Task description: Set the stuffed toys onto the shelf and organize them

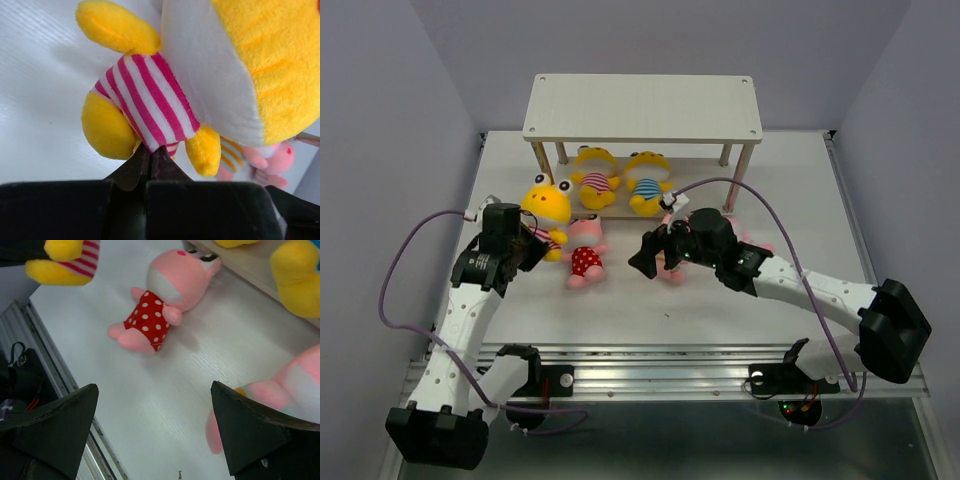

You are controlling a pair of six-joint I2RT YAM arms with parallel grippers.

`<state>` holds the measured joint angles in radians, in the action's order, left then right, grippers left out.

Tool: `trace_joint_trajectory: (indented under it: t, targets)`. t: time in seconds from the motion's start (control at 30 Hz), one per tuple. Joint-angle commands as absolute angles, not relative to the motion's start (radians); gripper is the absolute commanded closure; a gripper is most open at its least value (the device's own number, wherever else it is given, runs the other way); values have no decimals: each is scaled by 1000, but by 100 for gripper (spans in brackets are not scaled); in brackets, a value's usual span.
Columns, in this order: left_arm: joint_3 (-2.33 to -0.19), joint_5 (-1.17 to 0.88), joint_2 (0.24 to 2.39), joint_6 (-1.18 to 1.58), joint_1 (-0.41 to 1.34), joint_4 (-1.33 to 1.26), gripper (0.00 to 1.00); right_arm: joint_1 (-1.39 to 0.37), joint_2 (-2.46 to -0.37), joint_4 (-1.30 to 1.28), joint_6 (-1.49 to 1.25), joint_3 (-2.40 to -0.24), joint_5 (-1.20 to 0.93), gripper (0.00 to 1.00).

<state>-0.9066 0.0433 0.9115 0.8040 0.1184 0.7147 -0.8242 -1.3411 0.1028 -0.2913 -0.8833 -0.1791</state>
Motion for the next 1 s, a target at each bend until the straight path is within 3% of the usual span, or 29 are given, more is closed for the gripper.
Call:
trace_joint_trajectory:
  t: [0.0, 0.3, 0.47, 0.53, 0.97]
  targets:
    - [-943, 5, 876, 909, 187, 620, 100, -917, -1348, 207, -299, -922, -207, 0]
    - [-953, 126, 922, 1163, 411, 532, 100, -1046, -1474, 242, -313, -1040, -5, 0]
    - [-963, 140, 977, 1241, 471, 549, 100, -1055, -1514, 248, -341, -1066, 124, 6]
    - [-971, 144, 1002, 1269, 488, 554, 100, -1055, -1525, 262, -342, -1071, 129, 12]
    - [-979, 172, 1019, 1312, 561, 540, 100, -1065, -1583, 271, -305, -1100, 186, 24]
